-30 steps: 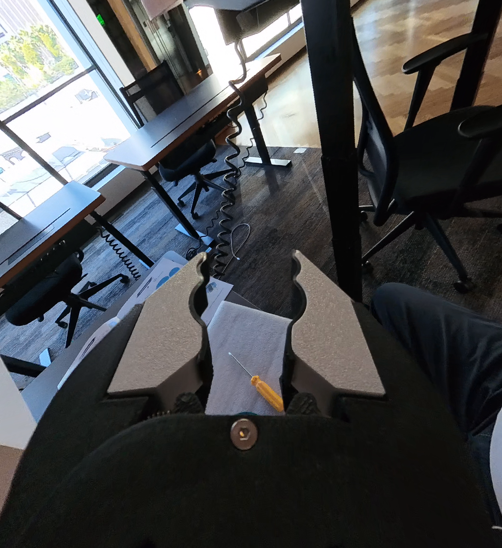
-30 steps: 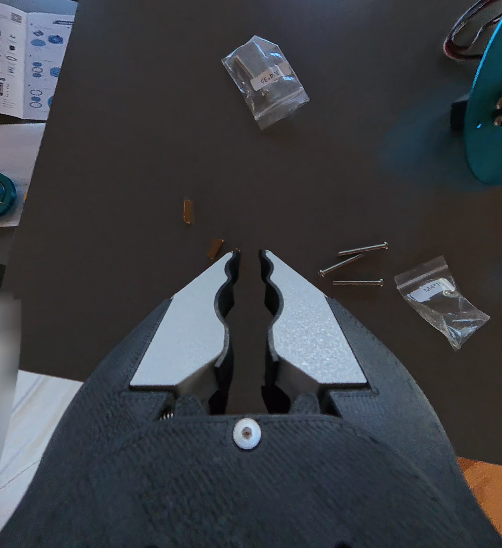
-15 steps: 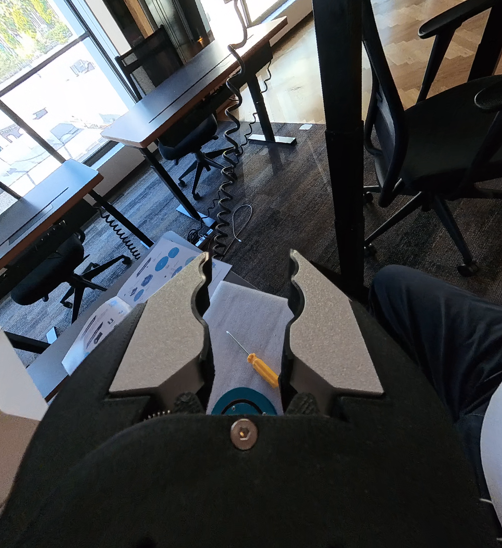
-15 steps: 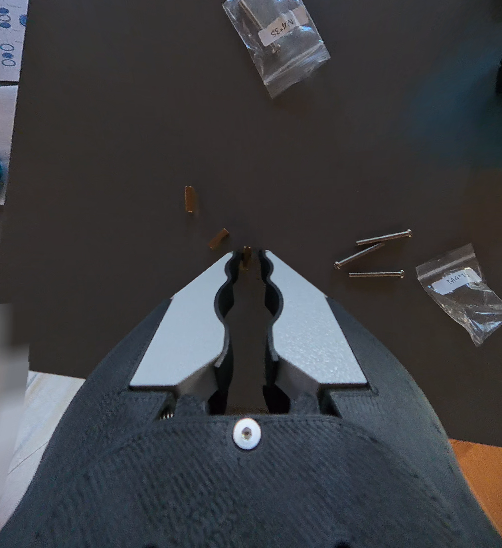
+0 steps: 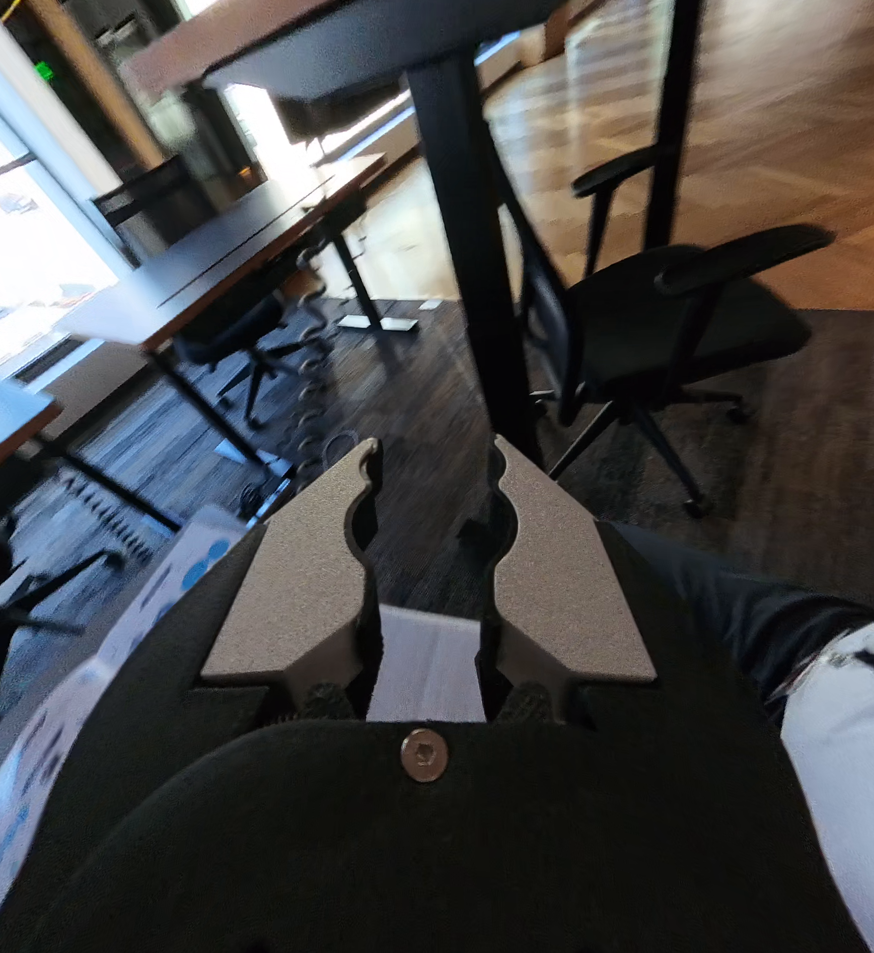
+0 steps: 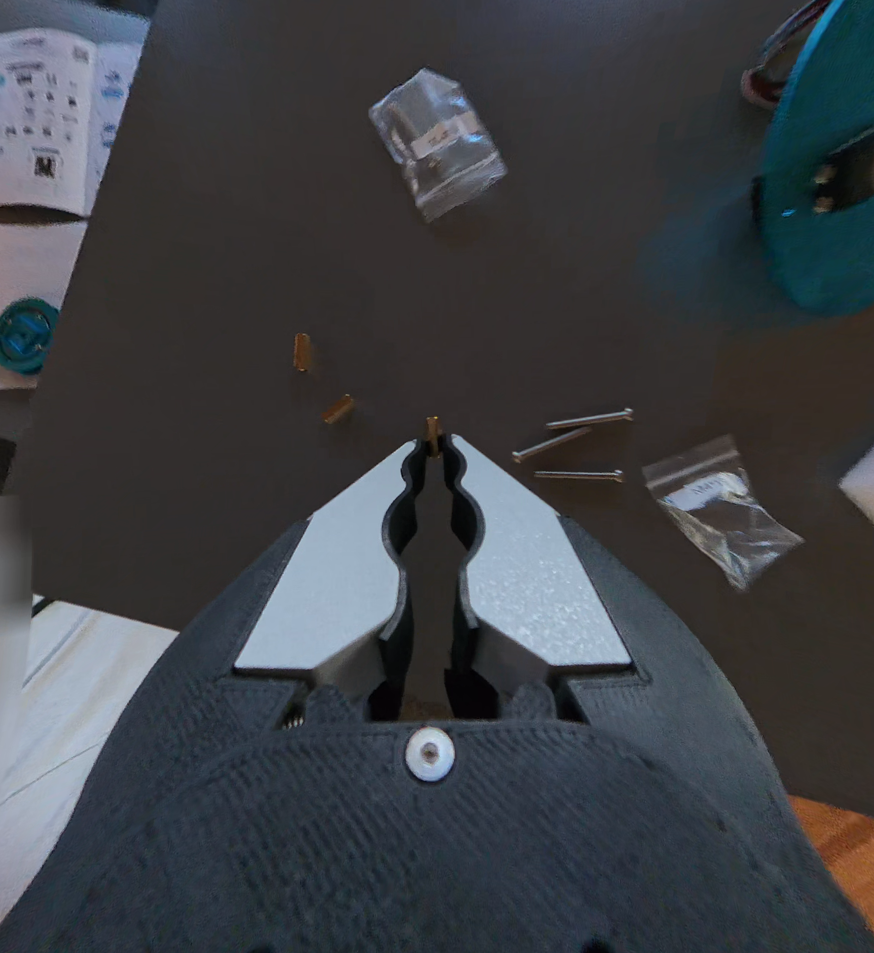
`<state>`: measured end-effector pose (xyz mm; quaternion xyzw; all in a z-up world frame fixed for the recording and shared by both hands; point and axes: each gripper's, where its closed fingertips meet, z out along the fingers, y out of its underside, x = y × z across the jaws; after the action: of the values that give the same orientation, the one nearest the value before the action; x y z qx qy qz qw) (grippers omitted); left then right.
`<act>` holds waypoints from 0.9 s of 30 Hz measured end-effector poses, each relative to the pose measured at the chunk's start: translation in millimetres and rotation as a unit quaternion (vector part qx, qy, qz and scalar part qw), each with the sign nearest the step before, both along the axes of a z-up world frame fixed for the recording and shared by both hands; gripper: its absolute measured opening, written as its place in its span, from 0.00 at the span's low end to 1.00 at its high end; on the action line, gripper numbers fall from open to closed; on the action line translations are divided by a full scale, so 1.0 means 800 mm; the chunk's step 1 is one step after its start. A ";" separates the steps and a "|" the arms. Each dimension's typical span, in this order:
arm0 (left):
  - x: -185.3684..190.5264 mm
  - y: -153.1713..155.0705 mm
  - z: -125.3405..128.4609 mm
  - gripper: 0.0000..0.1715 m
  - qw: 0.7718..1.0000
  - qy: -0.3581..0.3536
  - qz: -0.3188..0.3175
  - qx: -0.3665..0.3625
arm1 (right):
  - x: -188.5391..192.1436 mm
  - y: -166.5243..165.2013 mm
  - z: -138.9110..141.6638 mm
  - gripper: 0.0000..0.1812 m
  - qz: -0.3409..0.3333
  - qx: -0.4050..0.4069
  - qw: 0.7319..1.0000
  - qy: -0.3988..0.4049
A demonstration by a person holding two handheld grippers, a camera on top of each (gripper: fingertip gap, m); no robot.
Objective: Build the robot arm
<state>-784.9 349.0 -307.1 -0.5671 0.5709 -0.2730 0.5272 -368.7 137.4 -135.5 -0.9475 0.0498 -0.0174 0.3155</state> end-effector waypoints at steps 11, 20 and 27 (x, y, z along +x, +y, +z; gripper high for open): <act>0.404 -0.194 0.278 0.14 0.949 0.131 -0.282 -0.056 | 0.052 -0.081 0.048 0.03 -0.066 0.111 0.992 -0.009; 0.589 -0.251 0.240 0.11 0.922 0.255 -0.241 -0.164 | 0.052 -0.132 0.062 0.03 -0.067 0.124 0.990 -0.032; 0.619 -0.256 0.203 0.10 0.919 0.314 -0.204 -0.120 | 0.050 -0.137 0.054 0.03 -0.052 0.108 0.992 -0.034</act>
<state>-289.5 144.1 -145.0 -0.5543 0.7731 -0.2492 0.1816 -328.9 27.6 -92.5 -0.9028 0.0895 -0.0599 0.4163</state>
